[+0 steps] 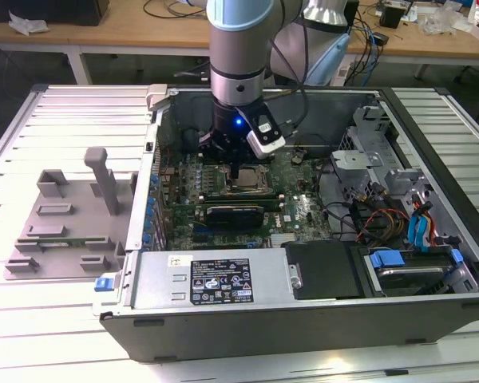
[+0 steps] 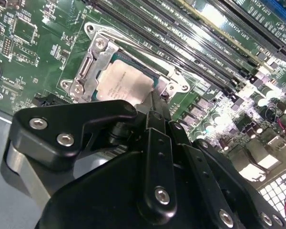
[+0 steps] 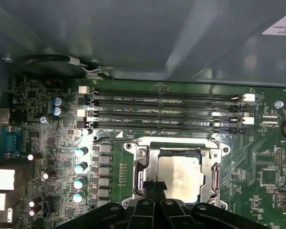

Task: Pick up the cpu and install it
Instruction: 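Close the cpu cover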

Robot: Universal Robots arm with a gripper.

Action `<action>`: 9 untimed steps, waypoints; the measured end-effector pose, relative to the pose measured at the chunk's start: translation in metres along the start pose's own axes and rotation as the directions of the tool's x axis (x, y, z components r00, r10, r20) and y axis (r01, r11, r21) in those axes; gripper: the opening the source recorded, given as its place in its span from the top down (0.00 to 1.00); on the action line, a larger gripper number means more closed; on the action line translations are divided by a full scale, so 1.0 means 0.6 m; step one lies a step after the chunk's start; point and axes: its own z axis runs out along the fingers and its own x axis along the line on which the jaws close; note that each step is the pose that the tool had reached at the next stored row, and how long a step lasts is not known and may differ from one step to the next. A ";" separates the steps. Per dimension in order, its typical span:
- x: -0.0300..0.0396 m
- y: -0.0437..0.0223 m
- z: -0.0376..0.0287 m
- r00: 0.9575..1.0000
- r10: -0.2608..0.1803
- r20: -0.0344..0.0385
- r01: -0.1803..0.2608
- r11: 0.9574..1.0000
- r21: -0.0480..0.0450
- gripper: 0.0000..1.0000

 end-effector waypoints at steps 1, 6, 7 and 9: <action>0.000 0.000 0.000 1.000 0.000 0.000 0.000 1.000 0.000 0.89; 0.005 0.000 0.006 1.000 0.003 0.000 -0.003 1.000 0.000 0.89; 0.006 0.000 0.007 1.000 0.005 0.000 -0.005 1.000 0.000 0.89; 0.007 0.000 0.013 1.000 0.010 0.000 -0.010 1.000 0.000 0.89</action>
